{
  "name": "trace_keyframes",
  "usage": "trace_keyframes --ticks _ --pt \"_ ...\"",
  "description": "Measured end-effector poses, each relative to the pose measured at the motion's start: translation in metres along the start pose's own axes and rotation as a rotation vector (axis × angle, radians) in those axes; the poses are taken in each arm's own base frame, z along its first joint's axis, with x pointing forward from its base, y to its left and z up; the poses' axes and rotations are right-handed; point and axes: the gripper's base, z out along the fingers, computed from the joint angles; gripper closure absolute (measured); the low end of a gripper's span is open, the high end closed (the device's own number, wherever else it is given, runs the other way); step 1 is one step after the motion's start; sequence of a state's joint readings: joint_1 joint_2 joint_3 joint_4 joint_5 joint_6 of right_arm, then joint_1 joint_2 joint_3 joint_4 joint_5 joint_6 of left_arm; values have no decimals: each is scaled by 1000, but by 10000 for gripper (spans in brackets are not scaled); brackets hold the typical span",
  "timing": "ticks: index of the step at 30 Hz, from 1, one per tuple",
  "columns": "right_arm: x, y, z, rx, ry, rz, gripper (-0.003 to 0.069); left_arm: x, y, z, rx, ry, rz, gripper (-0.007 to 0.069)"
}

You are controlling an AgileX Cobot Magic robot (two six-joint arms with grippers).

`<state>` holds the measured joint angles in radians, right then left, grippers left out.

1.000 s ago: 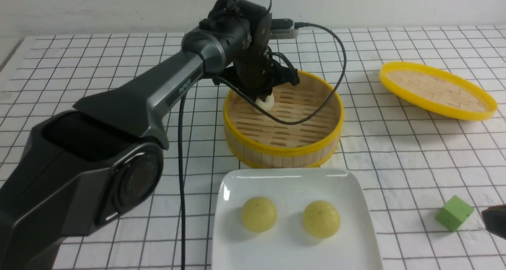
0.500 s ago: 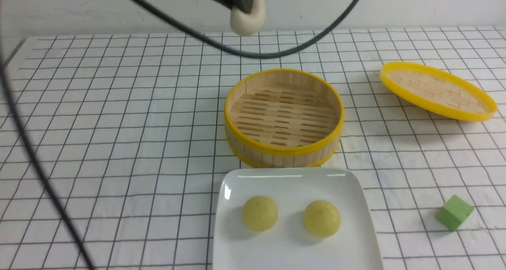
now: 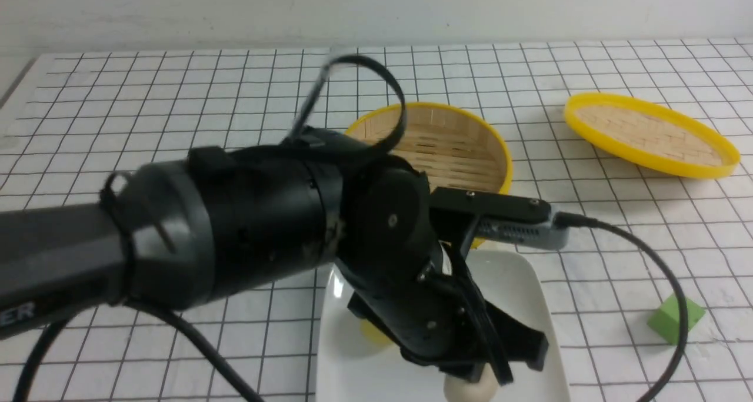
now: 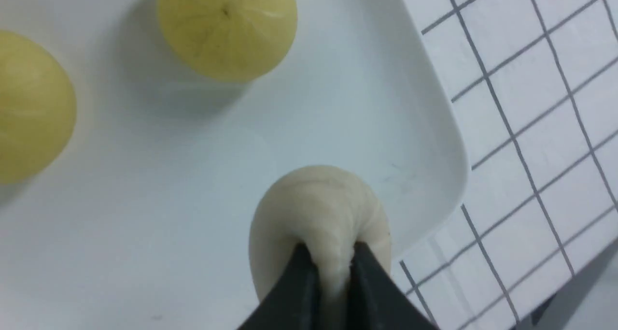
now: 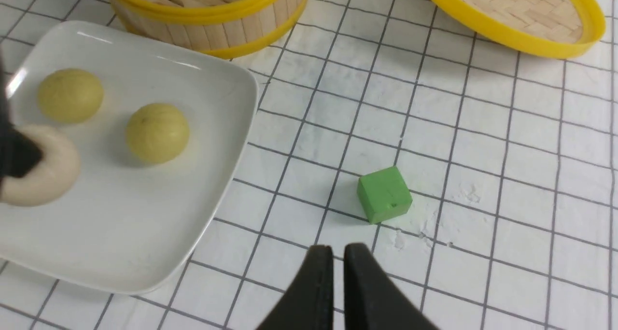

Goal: Put the steamed buns into the plate on the white-black tablecloth.

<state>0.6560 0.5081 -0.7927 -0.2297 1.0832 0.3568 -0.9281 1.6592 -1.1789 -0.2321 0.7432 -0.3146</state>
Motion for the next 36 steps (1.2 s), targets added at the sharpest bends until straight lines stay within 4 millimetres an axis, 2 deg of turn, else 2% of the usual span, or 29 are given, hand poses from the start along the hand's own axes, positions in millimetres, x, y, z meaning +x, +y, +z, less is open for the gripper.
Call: trace_keyframes --ticks 2,3,6,8,9,12,15,16,19,24,26,27,29,30,33,34,35,36 --pt "0 1 0 -9 5 4 600 0 1 6 -6 9 -20 488" --pt "2 1 -1 -17 14 10 599 0 3 15 -20 27 -34 429" --pt "4 1 -10 -41 14 27 599 1 7 29 -48 55 -39 350" --pt "4 -2 -26 -61 -19 27 599 2 12 42 -82 75 -40 280" --pt "4 -2 -28 -61 -22 27 599 2 13 43 -84 76 -39 274" --pt "10 -11 -62 -77 -89 19 599 1 15 48 -103 72 -72 181" --pt "13 -15 -79 -91 -156 18 599 -3 12 43 -97 50 -88 152" --pt "17 -19 -91 -97 -208 13 598 -8 9 35 -88 20 -85 139" --pt "21 -23 -103 -105 -264 14 597 -14 5 23 -84 -15 -66 134" --pt "45 -29 -124 -172 -368 20 598 -28 -4 -12 -84 -105 -9 151" --pt "61 -29 -120 -212 -374 18 610 -30 -6 -19 -84 -125 3 186" --pt "62 -29 -119 -217 -375 19 612 -30 -6 -19 -84 -125 3 191" --pt "75 -21 -97 -295 -423 11 658 -31 -6 -21 -87 -128 7 273" --pt "76 -20 -95 -303 -427 13 661 -31 -6 -21 -87 -129 8 280" --pt "76 -5 -47 -376 -464 39 675 -30 -6 -21 -96 -120 34 427" --pt "75 -4 -45 -381 -479 39 675 -30 -6 -21 -97 -118 38 446" --pt "76 -1 -28 -381 -508 38 675 -29 -6 -21 -100 -112 54 517" --pt "76 0 -26 -381 -512 37 675 -29 -6 -21 -101 -111 57 533"
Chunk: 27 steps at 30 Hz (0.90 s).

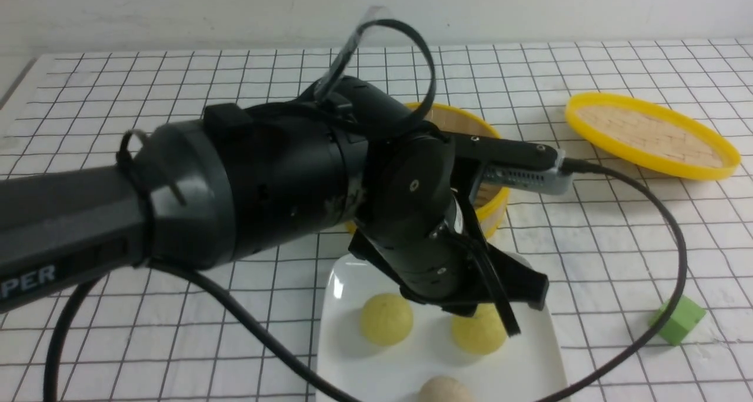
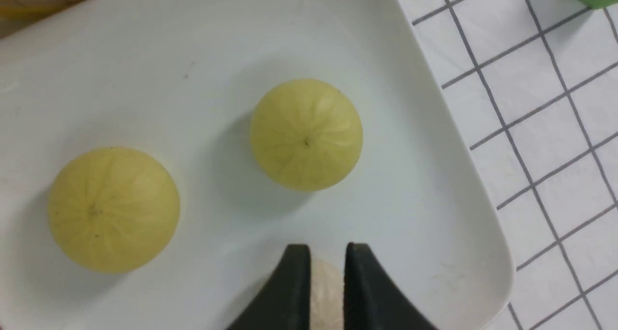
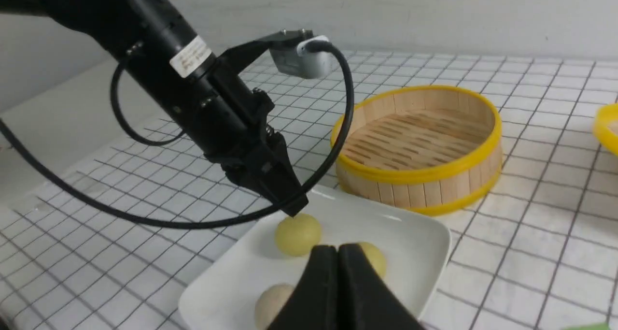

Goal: Put the steamed buns into the plate on the white-black tablecloth.

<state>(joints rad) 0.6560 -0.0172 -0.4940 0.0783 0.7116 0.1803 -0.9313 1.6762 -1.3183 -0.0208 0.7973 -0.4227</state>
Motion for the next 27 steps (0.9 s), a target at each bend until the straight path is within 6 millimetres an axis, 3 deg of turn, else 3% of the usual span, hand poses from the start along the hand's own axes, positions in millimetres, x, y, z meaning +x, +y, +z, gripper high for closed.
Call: trace_keyframes --ticks 1,4,8,27 --pt "5 -3 12 -2 -52 -20 675 0 0 0 -3 4 18 589" --pt "6 -4 18 -1 -112 -65 674 1 0 0 -6 11 29 620" --pt "3 -4 20 -3 -169 -125 673 1 0 0 -8 13 35 622" --pt "9 -5 21 5 -101 -136 664 -2 7 0 -82 -17 116 622"
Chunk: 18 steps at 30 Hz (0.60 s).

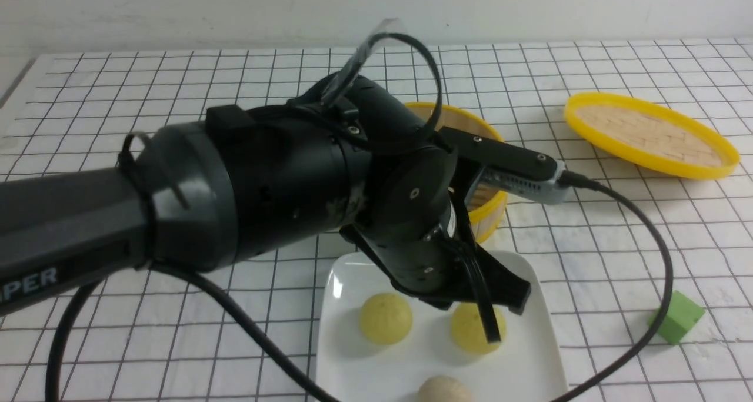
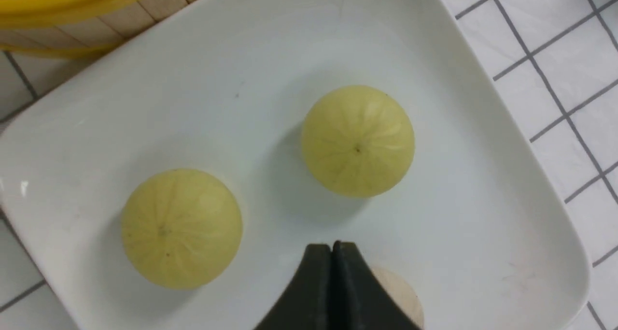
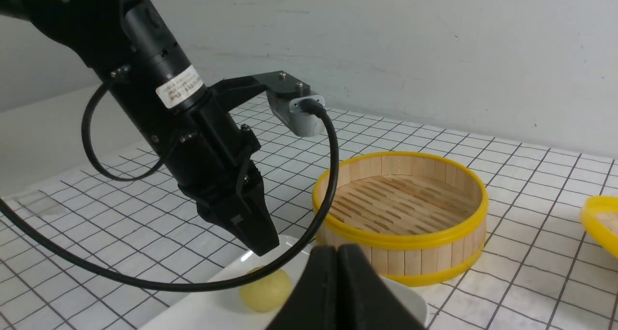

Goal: Put the steamed buns into the plate on the white-black tablecloth.

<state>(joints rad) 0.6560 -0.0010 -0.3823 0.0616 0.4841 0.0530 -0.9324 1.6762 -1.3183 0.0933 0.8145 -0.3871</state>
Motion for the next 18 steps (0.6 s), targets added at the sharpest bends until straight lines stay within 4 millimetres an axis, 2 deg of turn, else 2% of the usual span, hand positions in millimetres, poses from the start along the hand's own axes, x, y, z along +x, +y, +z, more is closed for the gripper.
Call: trace_keyframes --ticks 7,10,13,14,16,18 --pt "5 -1 2 1 7 0 658 0 1 0 -7 -4 7 613" --pt "19 -3 7 34 30 3 657 -1 1 0 -12 -7 12 612" --pt "48 -12 18 156 95 14 655 -4 1 -3 -13 -42 23 612" --pt "48 -12 18 163 94 15 655 -4 1 -3 -12 -47 23 612" --pt "74 -20 23 265 163 22 655 -7 2 -15 -6 -104 22 616" --pt "88 -26 25 346 201 28 652 -9 5 -33 -9 -158 32 617"
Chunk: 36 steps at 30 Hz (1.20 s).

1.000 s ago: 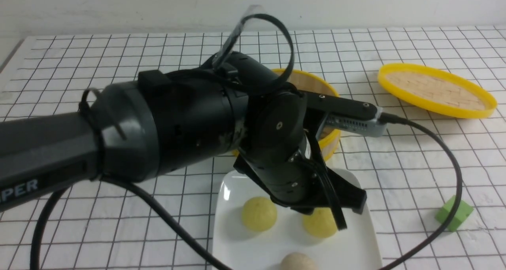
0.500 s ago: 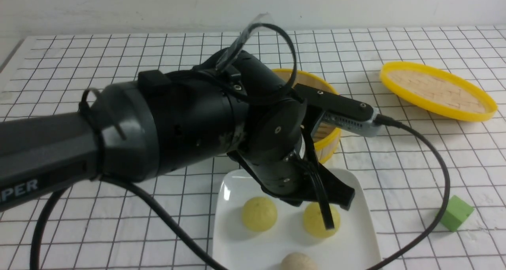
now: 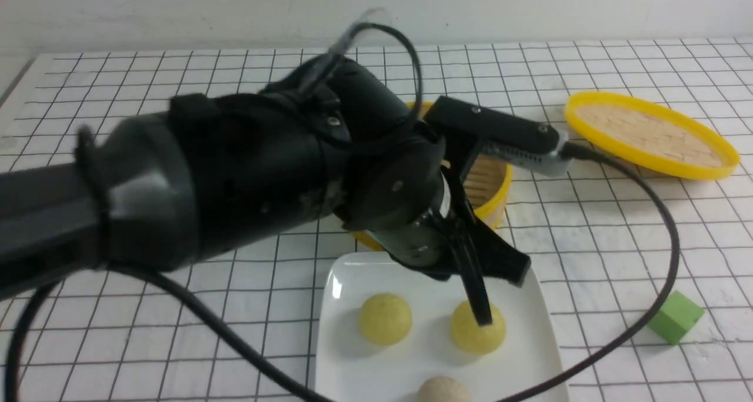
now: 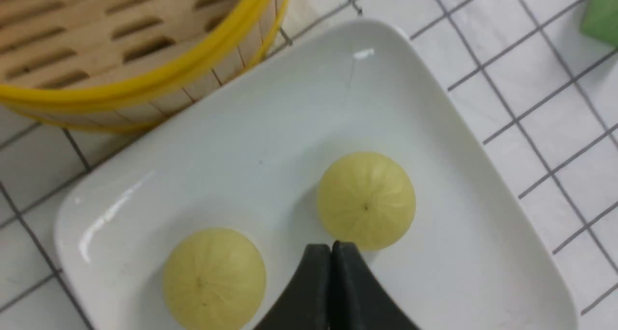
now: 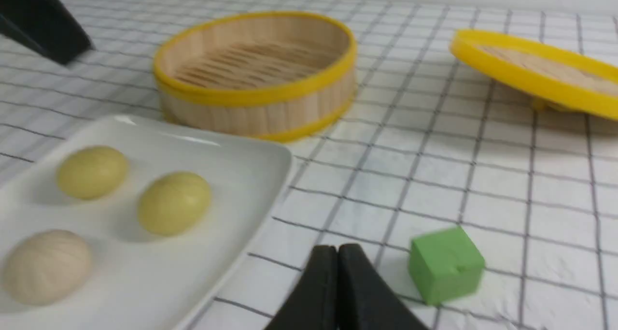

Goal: Put the steamed buns into the plate on the white-black tablecloth.

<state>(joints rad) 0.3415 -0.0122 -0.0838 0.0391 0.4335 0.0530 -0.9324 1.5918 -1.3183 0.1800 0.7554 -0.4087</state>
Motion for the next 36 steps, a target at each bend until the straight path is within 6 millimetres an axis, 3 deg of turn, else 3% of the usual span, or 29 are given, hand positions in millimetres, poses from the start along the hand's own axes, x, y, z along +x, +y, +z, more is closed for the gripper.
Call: trace_keyframes --ticks 2,3,7,13,18,22,23,24,25,26,27,30,36 --pt "12 -5 4 71 35 13 650 -4 4 -22 -8 -62 17 617" --pt "14 -5 5 79 43 15 650 -4 4 -22 -11 -64 19 617" --pt "29 -14 10 224 69 56 643 -10 16 -69 -66 -209 76 617" --pt "28 -21 8 342 50 75 638 -8 28 -100 -141 -262 100 617" --pt "28 -22 8 356 48 79 631 2 40 -119 -219 -219 97 617" --pt "28 -22 8 356 48 75 624 25 54 -142 -299 -111 62 617" --pt "28 -22 8 356 48 75 621 41 60 -149 -313 -90 49 617" --pt "28 -22 8 356 48 75 621 41 60 -149 -313 -90 47 617" --pt "28 -22 8 356 47 75 617 61 66 -150 -307 -80 31 617" --pt "28 -22 8 356 47 75 617 63 66 -150 -303 -84 25 617" --pt "28 -22 8 356 47 75 615 82 68 -145 -264 -95 -9 617" --pt "28 -22 8 356 47 75 610 115 66 -129 -127 -179 -134 617" --pt "28 -22 8 356 47 75 601 141 60 -110 97 -359 -322 617"
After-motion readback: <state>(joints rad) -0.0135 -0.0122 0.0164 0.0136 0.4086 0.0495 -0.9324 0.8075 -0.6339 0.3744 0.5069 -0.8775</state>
